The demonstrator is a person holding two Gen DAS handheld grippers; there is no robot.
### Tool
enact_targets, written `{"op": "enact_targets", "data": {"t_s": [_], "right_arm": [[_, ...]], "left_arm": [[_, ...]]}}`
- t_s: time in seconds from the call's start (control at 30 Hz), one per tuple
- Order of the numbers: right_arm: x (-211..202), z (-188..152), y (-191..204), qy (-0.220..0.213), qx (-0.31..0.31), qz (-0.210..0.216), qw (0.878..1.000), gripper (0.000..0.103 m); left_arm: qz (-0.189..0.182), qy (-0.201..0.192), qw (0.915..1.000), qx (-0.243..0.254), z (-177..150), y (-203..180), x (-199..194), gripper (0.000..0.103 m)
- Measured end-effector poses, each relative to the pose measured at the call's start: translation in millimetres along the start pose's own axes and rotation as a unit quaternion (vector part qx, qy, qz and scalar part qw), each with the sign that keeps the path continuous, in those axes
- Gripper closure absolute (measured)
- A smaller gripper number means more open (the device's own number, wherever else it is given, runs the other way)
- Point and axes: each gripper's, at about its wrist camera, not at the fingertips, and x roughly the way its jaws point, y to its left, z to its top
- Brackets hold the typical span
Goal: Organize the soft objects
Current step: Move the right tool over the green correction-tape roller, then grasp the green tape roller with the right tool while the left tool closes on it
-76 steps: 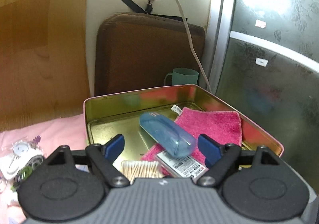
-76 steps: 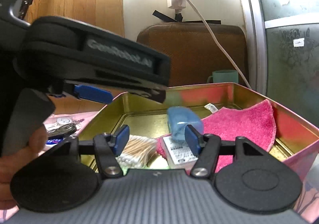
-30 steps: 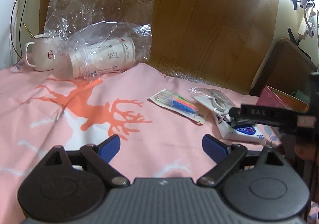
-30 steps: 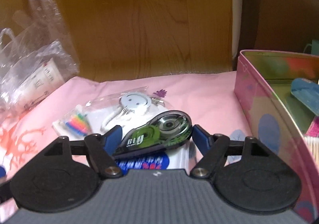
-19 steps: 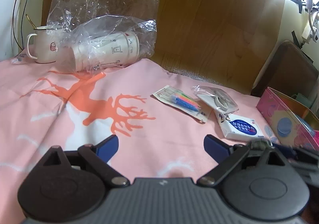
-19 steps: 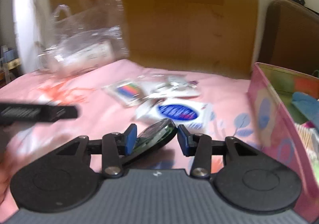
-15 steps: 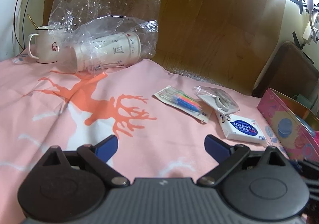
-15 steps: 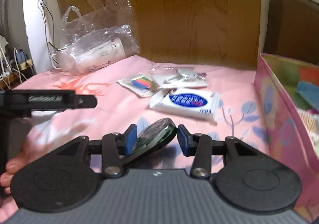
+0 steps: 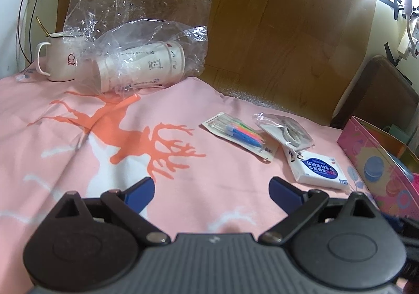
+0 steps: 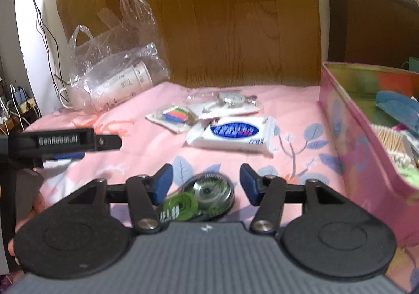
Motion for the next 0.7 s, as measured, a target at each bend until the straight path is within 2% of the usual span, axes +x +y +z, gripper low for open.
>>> {"op": "enact_targets", "data": {"t_s": [0.1, 0.13, 0.3, 0.5, 0.53, 0.6, 0.7], "right_arm": [[4, -7, 5, 0.019, -0.003, -0.004, 1.0, 0.027], [7, -9, 6, 0.035, -0.007, -0.003, 0.999, 0.027], [6, -12, 15, 0.049, -0.034, 0.005, 0.998, 0.03], [8, -14, 42, 0.056, -0.109, 0.089, 0.989, 0.028], [8, -15, 47, 0.056, -0.121, 0.094, 0.987, 0.025], [9, -16, 53, 0.061, -0.135, 0.084, 0.985, 0.015], [4, -19, 53, 0.06, -0.127, 0.067, 0.988, 0.016]], "left_arm": [[-0.001, 0.001, 1.0, 0.002, 0, -1, 0, 0.006], [-0.001, 0.001, 1.0, 0.002, 0, -1, 0, 0.006], [-0.001, 0.002, 1.0, 0.002, 0, -1, 0, 0.006], [-0.001, 0.002, 1.0, 0.002, 0, -1, 0, 0.006], [-0.001, 0.003, 1.0, 0.002, 0, -1, 0, 0.006], [-0.002, 0.003, 1.0, 0.003, 0, -2, 0, 0.006], [-0.004, 0.004, 1.0, 0.007, 0, -4, -1, 0.006]]}}
